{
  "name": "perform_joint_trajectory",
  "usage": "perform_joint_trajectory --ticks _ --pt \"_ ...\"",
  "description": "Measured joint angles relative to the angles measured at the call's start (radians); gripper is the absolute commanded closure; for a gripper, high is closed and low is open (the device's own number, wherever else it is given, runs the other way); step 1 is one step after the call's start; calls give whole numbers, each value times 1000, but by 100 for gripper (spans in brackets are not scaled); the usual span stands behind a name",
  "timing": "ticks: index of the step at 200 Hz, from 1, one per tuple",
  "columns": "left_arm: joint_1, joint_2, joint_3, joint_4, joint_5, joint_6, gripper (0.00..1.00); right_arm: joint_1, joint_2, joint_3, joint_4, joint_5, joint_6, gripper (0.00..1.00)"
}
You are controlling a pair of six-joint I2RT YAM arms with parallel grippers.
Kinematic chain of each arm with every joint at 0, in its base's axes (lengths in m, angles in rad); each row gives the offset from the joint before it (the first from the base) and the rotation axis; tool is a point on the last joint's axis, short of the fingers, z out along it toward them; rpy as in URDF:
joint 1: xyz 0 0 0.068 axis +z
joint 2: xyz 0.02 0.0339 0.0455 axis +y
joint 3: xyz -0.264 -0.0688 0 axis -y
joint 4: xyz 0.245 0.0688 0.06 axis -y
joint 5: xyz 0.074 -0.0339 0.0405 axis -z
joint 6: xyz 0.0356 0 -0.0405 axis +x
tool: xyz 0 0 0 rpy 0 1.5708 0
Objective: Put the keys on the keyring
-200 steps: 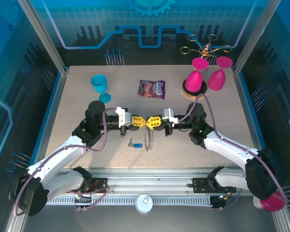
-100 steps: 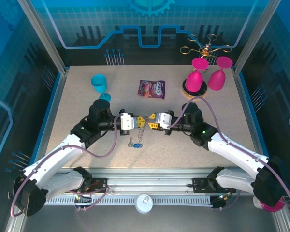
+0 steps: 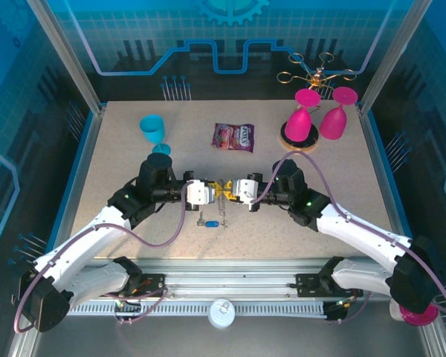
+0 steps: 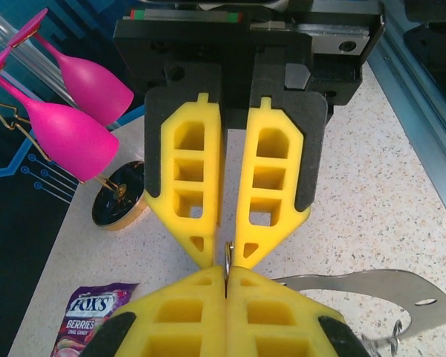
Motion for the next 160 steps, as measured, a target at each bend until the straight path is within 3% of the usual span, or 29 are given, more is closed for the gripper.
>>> perform_joint_trajectory --ticks 104,129,147,160 --pt "-6 22 51 -79 -33 0 100 9 5 0 15 -2 1 84" --pt "-7 23 61 -96 -37 0 100 9 10 0 30 -8 6 100" --pt "-7 23 61 -101 -41 -2 100 9 12 0 31 -8 12 100" --pt "-7 23 62 -103 -43 -5 81 9 12 0 31 -9 13 100"
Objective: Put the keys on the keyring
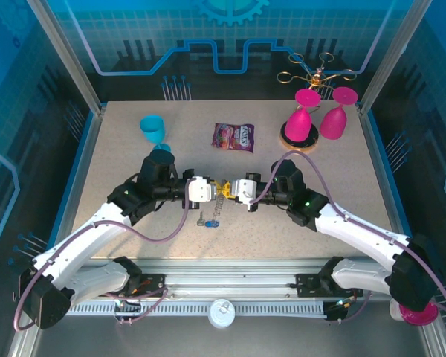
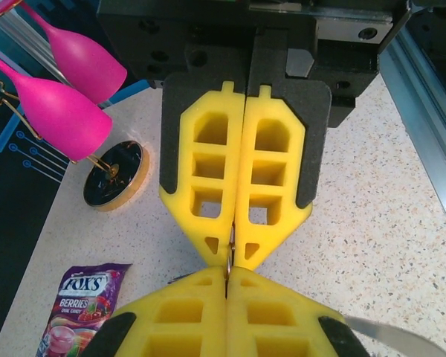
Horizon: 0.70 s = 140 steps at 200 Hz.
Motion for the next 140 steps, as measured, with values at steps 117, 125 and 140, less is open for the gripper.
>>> perform_joint_trajectory --ticks 117,125,140 --pt "87 -86 -122 216 148 -261 66 -49 -27 -37 113 -193 136 100" --pt "87 -86 -122 220 162 -266 66 -49 -27 -37 116 -199 140 100" --pt "87 -85 -122 229 186 -275 66 -49 -27 -37 125 -204 150 100"
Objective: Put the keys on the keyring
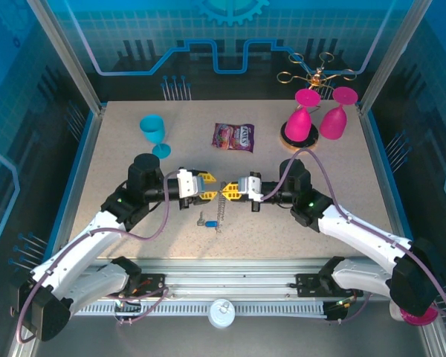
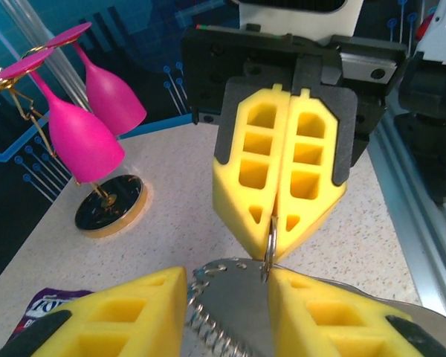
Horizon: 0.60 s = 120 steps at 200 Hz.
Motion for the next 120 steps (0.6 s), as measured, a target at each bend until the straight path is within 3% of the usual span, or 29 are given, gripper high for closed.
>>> perform_joint_trajectory --ticks 43,120 --pt "0 15 0 6 50 -13 65 0 0 0 20 -19 18 100" --pt "0 31 0 4 83 -13 78 3 21 0 32 -40 30 100"
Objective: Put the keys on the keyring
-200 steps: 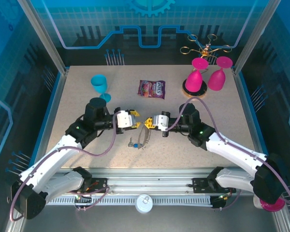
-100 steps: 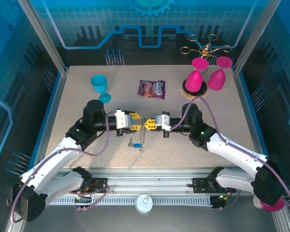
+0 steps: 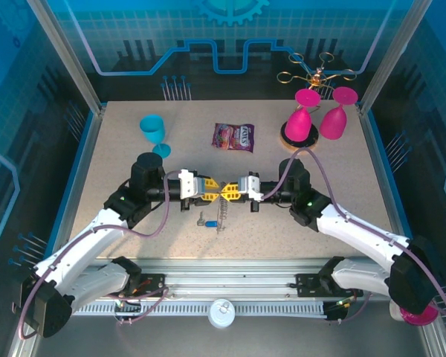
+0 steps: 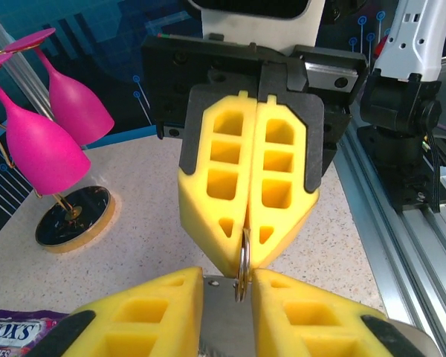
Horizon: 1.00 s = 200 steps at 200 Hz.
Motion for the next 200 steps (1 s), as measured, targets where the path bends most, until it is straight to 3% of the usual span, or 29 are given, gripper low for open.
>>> perform_joint_trajectory --ticks 50,88,152,200 --pt "0 3 0 -1 18 0 87 4 28 2 11 -5 8 100" --pt "3 3 3 -5 16 6 75 5 34 2 29 -13 30 100" --pt "3 0 7 -10 16 9 79 4 34 2 42 -26 64 100" --pt "5 1 7 -8 17 8 73 4 37 -1 52 -30 81 100"
